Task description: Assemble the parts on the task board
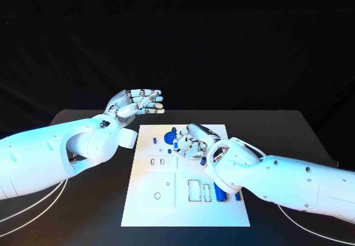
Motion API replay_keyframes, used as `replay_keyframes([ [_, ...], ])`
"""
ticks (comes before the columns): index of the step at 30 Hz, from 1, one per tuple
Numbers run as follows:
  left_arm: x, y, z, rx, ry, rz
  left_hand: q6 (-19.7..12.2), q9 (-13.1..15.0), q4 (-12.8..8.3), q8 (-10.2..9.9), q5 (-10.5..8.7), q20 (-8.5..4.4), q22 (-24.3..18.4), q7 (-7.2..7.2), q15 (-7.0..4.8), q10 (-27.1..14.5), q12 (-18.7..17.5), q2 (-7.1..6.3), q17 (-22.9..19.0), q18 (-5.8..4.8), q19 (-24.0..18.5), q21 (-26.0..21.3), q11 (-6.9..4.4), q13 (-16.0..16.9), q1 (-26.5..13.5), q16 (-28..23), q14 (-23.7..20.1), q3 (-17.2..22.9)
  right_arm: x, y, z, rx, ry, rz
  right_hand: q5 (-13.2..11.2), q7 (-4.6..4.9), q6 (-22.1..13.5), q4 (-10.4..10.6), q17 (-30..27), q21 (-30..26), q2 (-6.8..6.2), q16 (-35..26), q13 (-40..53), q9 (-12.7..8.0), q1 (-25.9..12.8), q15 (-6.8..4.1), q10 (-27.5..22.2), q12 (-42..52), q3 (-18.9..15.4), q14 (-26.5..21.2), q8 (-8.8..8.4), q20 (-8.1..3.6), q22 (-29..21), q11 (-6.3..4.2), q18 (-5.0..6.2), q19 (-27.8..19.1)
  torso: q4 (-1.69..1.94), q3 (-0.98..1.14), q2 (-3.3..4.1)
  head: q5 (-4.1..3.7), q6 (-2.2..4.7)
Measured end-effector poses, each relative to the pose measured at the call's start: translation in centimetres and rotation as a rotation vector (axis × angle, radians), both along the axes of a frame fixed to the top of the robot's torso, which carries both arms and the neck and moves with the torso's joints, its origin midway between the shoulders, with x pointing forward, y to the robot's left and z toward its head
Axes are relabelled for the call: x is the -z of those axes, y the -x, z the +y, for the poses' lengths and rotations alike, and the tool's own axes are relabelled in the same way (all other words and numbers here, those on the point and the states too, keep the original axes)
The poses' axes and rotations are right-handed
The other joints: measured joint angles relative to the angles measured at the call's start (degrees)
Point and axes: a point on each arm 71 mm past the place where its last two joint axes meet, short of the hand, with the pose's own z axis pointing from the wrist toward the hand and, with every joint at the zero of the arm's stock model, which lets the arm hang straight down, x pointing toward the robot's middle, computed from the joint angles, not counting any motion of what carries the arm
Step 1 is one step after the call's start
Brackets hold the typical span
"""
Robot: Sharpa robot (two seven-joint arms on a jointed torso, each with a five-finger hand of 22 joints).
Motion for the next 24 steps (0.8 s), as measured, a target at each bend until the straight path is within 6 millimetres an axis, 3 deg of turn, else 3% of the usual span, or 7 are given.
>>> replay_keyframes([
  [8,0.0,0.0,-0.1,0.002,0.001,0.000,0.00,0.00,0.00,0.00,0.00,0.00,0.00,0.00,-0.08,0.00,0.00,0.00,0.05,0.00,0.00,0.00,0.00,0.00,0.00,0.00,-0.08,0.00,1.5,0.9,2.0,-0.016,0.043,0.011,0.00,-0.01,-0.01,0.17,0.00,0.00,-0.49,0.00,-0.01,0.00,-0.86,0.00,0.00,0.00,-0.17,0.00,0.22,0.00,0.00,0.00,0.00,0.00,-0.01,0.03,0.09,0.31,-0.37],
  [22,-0.1,0.2,-0.4,0.011,0.004,0.000,0.00,-0.01,0.00,0.00,0.00,0.00,-0.01,0.00,-0.08,0.00,0.00,0.00,0.04,0.00,0.00,0.00,0.00,0.00,0.00,0.00,-0.08,0.00,3.1,1.0,3.4,-0.017,0.106,0.006,-0.11,-0.21,-0.21,0.32,-0.01,0.00,-0.52,0.00,-0.01,0.01,-1.44,-0.20,0.00,0.00,-0.34,-0.21,1.02,0.00,0.04,0.00,0.00,0.00,0.04,0.07,0.13,0.57,-1.01],
  [24,-0.1,0.2,-0.5,0.013,0.004,0.000,0.00,-0.01,0.00,0.00,0.00,0.00,-0.01,0.00,-0.08,0.00,0.00,0.00,0.04,0.00,0.00,0.00,0.00,0.00,0.00,0.00,-0.08,0.00,3.3,1.0,3.5,-0.019,0.112,0.006,-0.12,-0.29,-0.29,0.32,-0.01,0.00,-0.90,0.00,-0.02,0.01,-1.81,-0.20,0.00,0.00,-0.34,-0.20,2.00,0.01,0.04,0.00,0.00,0.00,0.05,0.09,0.12,0.58,-1.06],
])
